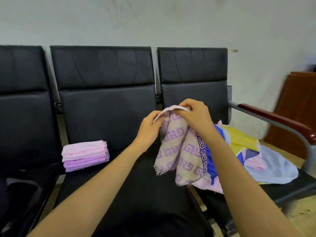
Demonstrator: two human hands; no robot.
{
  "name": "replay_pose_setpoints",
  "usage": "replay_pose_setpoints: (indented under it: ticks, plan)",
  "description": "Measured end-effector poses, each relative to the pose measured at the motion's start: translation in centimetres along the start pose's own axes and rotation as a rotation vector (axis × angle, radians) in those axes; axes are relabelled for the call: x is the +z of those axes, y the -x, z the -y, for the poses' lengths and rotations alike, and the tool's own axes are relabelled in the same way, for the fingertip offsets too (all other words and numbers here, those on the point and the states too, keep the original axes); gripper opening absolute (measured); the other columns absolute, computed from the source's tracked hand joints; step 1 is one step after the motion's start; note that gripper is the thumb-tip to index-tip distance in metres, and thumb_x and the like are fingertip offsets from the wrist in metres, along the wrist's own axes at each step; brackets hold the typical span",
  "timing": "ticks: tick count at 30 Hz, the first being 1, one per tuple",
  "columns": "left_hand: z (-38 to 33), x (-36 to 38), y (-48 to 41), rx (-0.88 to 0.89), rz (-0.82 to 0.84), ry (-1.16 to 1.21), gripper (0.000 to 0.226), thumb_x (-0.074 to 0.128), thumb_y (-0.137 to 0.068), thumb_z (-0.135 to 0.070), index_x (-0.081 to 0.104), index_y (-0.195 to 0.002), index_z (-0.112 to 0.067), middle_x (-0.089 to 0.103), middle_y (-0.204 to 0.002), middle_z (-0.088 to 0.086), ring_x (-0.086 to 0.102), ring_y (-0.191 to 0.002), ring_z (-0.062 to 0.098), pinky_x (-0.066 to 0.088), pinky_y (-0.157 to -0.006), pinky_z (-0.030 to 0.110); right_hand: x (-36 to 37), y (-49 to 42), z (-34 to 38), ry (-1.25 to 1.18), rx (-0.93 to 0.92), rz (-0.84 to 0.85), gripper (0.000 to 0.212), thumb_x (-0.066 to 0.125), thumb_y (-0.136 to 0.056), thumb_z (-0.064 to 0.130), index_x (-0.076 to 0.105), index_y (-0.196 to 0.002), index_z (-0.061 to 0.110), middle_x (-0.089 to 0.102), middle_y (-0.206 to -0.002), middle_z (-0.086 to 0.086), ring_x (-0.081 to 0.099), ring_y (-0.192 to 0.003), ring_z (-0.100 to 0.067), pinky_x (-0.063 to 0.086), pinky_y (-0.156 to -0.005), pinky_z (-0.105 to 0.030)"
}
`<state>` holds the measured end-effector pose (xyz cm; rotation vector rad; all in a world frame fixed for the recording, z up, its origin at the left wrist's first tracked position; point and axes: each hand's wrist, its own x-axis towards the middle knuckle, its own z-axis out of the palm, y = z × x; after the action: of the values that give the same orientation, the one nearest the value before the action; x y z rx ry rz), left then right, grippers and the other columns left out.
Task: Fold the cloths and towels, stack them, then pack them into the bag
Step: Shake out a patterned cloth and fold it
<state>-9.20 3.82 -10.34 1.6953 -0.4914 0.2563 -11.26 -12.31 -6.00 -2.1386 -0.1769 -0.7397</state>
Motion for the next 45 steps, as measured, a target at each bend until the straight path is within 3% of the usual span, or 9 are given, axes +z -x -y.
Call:
replay_pose_setpoints:
  ticks: [10,13,20,24,28,32,37,40,45]
  plan:
    - [-2.0,-13.9,4.8,-0.256,-0.16,-0.182,0.022,0.051,-0.088,-0.004,0.06,-0.072,-0.016,0.057,-0.071,0.0,0.051,-0.065,0.014,0.037,-0.06,0.027,4.6,3.8,2.8,0.292,-0.052,0.625,0.013,0.06,-0.093,0.024,0.059,-0.084,0.015,0.056,-0.082,-0.002,0.052,-0.08,-0.016,0.037,-0.06,-0.021]
    - [-1.4,-17.6,7.3,-0.334,-0.117,-0.188,0.017,0.056,-0.088,-0.005,0.063,-0.077,-0.014,0.061,-0.075,0.003,0.055,-0.069,0.016,0.04,-0.063,0.028,5.7,5.1,1.6,0.338,-0.007,0.689,0.019,0.061,-0.092,0.025,0.061,-0.085,0.007,0.057,-0.083,-0.005,0.052,-0.08,-0.019,0.036,-0.062,-0.029]
    - [1.6,-22.2,12.1,-0.461,-0.144,-0.121,0.01,0.058,-0.094,-0.014,0.064,-0.096,-0.007,0.065,-0.089,0.011,0.063,-0.081,0.024,0.048,-0.076,0.036,6.2,6.2,1.1,0.461,0.09,0.87,0.024,0.07,-0.084,0.023,0.055,-0.066,0.027,0.054,-0.066,0.007,0.05,-0.062,-0.008,0.04,-0.058,-0.022]
    - [2.8,-23.2,13.1,-0.495,-0.178,-0.111,0.009,0.057,-0.095,-0.018,0.062,-0.096,-0.01,0.067,-0.088,0.005,0.065,-0.079,0.018,0.051,-0.07,0.027,6.8,5.7,-0.7,0.442,0.14,0.716,0.009,0.059,-0.089,0.016,0.064,-0.084,0.009,0.062,-0.081,-0.007,0.059,-0.075,-0.022,0.045,-0.066,-0.033]
    - [4.8,-23.6,13.0,-0.549,-0.272,-0.229,0.012,0.06,-0.094,-0.017,0.067,-0.1,-0.009,0.067,-0.084,0.001,0.061,-0.065,0.008,0.045,-0.054,0.018,9.0,5.8,-2.8,-0.172,0.489,0.48,0.011,0.058,-0.092,0.009,0.06,-0.081,0.012,0.057,-0.086,-0.009,0.055,-0.082,-0.021,0.048,-0.054,-0.027]
    - [6.5,-23.5,11.5,-0.543,-0.429,-0.235,0.015,0.066,-0.09,-0.015,0.069,-0.099,-0.004,0.061,-0.063,-0.002,0.051,-0.046,0.003,0.041,-0.045,0.018,11.5,5.5,-4.4,-0.676,0.652,0.329,0.011,0.055,-0.093,0.001,0.061,-0.1,0.006,0.06,-0.1,-0.012,0.06,-0.091,-0.021,0.058,-0.065,-0.024]
    - [6.6,-23.9,9.9,-0.361,-0.507,-0.101,0.012,0.061,-0.092,-0.016,0.071,-0.097,-0.01,0.068,-0.083,0.006,0.061,-0.076,0.017,0.052,-0.082,0.034,12.2,4.3,-4.9,-0.742,0.459,0.165,0.016,0.055,-0.095,0.012,0.065,-0.106,0.006,0.068,-0.097,-0.008,0.064,-0.093,-0.019,0.053,-0.08,-0.031]
    - [7.6,-23.4,11.5,-0.378,-0.481,-0.194,0.017,0.059,-0.093,-0.019,0.071,-0.1,-0.01,0.07,-0.093,0.004,0.061,-0.085,0.016,0.048,-0.078,0.026,12.3,4.5,-5.9,-0.65,0.438,0.263,0.018,0.055,-0.096,0.013,0.065,-0.109,0.007,0.068,-0.105,-0.009,0.063,-0.101,-0.019,0.051,-0.089,-0.03]
    - [11.1,-22.9,15.9,-0.57,-0.288,-0.216,0.011,0.062,-0.089,-0.01,0.072,-0.094,-0.011,0.072,-0.093,0.003,0.065,-0.087,0.014,0.049,-0.079,0.021,12.7,7.5,-10.1,-0.407,0.689,0.733,0.018,0.059,-0.092,0.008,0.063,-0.109,0.003,0.065,-0.115,-0.014,0.062,-0.107,-0.023,0.051,-0.095,-0.034]
